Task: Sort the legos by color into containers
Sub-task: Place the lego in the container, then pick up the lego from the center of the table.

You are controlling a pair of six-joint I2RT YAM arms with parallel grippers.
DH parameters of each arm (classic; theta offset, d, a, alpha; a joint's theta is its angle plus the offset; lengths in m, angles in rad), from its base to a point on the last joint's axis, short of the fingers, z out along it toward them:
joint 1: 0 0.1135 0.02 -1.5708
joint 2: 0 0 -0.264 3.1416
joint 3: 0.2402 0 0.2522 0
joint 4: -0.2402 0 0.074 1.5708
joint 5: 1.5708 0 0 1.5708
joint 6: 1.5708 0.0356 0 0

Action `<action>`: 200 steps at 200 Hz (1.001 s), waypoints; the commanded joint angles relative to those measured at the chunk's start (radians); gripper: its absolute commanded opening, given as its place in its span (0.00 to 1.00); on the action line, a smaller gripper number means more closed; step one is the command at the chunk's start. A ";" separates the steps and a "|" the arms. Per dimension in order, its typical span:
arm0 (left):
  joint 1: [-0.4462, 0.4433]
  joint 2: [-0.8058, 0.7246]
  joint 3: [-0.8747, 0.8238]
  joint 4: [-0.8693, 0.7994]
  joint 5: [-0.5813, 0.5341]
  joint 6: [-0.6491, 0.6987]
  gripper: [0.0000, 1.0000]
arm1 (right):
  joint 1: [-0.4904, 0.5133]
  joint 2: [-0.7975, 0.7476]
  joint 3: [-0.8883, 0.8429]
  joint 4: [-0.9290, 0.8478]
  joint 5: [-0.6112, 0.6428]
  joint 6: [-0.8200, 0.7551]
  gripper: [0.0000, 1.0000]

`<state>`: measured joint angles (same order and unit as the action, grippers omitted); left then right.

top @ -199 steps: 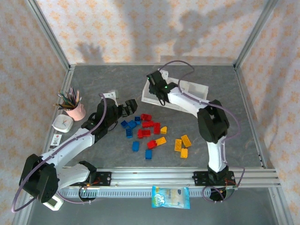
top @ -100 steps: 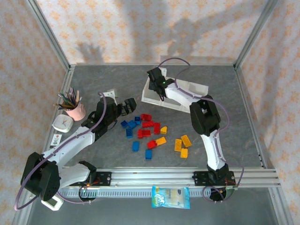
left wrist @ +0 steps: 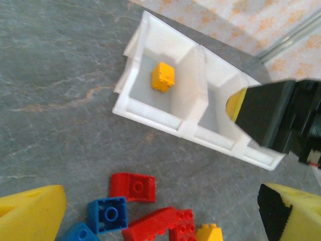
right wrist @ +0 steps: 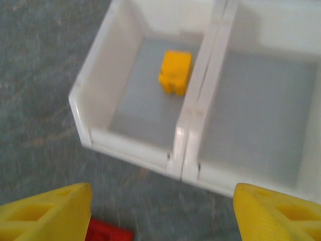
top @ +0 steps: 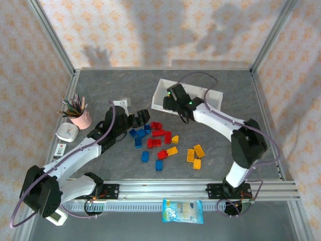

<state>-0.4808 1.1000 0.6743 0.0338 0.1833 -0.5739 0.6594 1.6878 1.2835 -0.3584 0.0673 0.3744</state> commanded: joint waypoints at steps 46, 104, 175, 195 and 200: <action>-0.062 -0.085 -0.078 -0.061 -0.008 -0.007 0.99 | 0.101 -0.162 -0.303 -0.043 -0.043 0.206 0.82; -0.076 -0.108 -0.112 -0.074 0.018 -0.043 0.99 | 0.137 -0.152 -0.415 0.021 -0.095 0.281 0.77; -0.086 -0.078 -0.113 -0.046 0.030 -0.050 0.99 | 0.138 -0.139 -0.451 0.045 -0.119 0.266 0.68; -0.091 -0.061 -0.105 -0.046 0.038 -0.050 0.99 | 0.138 -0.137 -0.452 0.030 -0.108 0.264 0.63; -0.093 -0.058 -0.103 -0.046 0.038 -0.050 0.99 | 0.138 -0.138 -0.452 0.021 -0.098 0.264 0.62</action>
<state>-0.5575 1.0233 0.5671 -0.0139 0.2031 -0.6056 0.7940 1.5539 0.8410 -0.3210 -0.0536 0.6315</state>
